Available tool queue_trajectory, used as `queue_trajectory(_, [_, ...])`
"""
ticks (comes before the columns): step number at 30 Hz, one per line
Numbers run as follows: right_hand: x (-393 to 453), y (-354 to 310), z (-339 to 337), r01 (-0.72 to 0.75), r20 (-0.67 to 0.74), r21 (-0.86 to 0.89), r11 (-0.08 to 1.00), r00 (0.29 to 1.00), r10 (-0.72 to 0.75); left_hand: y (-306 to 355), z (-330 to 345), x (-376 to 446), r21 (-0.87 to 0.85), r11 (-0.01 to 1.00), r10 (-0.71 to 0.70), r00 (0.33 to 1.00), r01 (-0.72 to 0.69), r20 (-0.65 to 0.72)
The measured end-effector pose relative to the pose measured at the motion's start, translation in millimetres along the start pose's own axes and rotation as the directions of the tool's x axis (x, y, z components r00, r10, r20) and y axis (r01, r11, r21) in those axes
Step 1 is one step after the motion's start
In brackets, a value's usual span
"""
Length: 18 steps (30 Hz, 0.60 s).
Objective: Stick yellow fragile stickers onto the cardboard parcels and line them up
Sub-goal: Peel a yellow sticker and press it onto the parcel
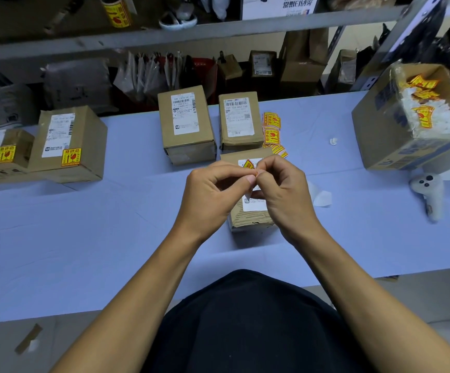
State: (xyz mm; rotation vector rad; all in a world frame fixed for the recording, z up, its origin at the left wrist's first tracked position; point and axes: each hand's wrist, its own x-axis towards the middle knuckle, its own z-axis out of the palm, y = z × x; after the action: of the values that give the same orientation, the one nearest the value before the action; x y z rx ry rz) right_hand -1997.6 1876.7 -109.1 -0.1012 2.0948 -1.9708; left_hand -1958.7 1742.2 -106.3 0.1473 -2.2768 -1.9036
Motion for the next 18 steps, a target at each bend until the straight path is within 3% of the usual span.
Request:
queue_trajectory(5, [-0.5,-3.4,-3.9,-0.019,0.030,0.052,0.998,0.999,0.018,3.3,3.7,-1.1,-0.120,0.990,-0.084,0.995,0.078,-0.047])
queue_trajectory(18, [-2.8,-11.4,-8.7,-0.118,0.140,0.157,0.980,0.985,0.096,-0.8,-7.1,3.0,-0.085,0.994,-0.071,0.997,0.068,-0.028])
